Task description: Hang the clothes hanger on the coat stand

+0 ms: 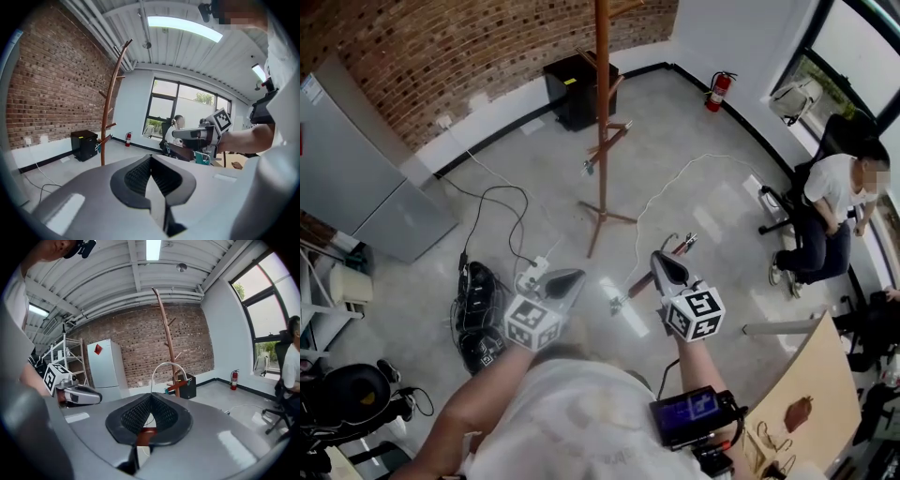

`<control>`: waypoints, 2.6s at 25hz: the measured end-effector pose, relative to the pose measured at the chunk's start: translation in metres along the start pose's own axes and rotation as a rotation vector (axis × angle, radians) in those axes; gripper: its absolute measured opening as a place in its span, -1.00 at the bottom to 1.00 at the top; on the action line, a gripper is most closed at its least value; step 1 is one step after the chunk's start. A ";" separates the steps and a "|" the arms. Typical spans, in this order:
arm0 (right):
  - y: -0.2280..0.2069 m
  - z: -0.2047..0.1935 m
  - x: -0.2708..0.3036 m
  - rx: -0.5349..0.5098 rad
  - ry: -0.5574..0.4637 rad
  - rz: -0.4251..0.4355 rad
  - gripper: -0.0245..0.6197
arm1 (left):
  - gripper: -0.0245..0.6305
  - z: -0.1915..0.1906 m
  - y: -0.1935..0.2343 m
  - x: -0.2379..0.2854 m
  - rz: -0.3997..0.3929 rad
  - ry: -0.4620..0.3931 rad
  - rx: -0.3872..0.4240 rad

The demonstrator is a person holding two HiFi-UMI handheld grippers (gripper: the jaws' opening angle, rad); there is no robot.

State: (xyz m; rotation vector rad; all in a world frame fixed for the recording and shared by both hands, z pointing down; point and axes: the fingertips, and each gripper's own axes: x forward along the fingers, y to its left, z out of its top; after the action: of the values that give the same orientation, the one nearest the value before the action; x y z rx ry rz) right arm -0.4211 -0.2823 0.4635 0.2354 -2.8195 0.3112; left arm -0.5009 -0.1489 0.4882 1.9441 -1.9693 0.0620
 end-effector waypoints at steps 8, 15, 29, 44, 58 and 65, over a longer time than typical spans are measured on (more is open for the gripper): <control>-0.029 0.038 0.070 -0.003 -0.006 -0.054 -0.87 | -0.92 0.042 0.078 0.037 -0.044 -0.032 -0.012; -0.043 0.061 0.122 -0.014 -0.004 -0.049 -0.87 | -0.92 0.060 0.123 0.054 -0.014 -0.044 -0.028; -0.091 0.064 0.232 -0.041 0.057 0.082 -0.87 | -0.92 0.079 0.158 0.113 0.091 -0.048 -0.101; -0.131 0.064 0.347 -0.140 0.131 0.184 -0.86 | -0.92 0.073 0.194 0.140 0.268 -0.026 -0.172; -0.163 0.026 0.394 -0.121 0.182 0.115 -0.86 | -0.92 0.064 0.214 0.131 0.385 0.006 -0.199; -0.166 0.022 0.405 -0.131 0.155 0.144 -0.86 | -0.92 0.070 0.214 0.123 0.395 0.031 -0.186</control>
State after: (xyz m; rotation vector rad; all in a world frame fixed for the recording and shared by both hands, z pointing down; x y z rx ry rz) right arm -0.7776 -0.4992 0.5979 -0.0194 -2.6941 0.1665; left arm -0.7227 -0.2768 0.5073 1.4124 -2.2217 0.0108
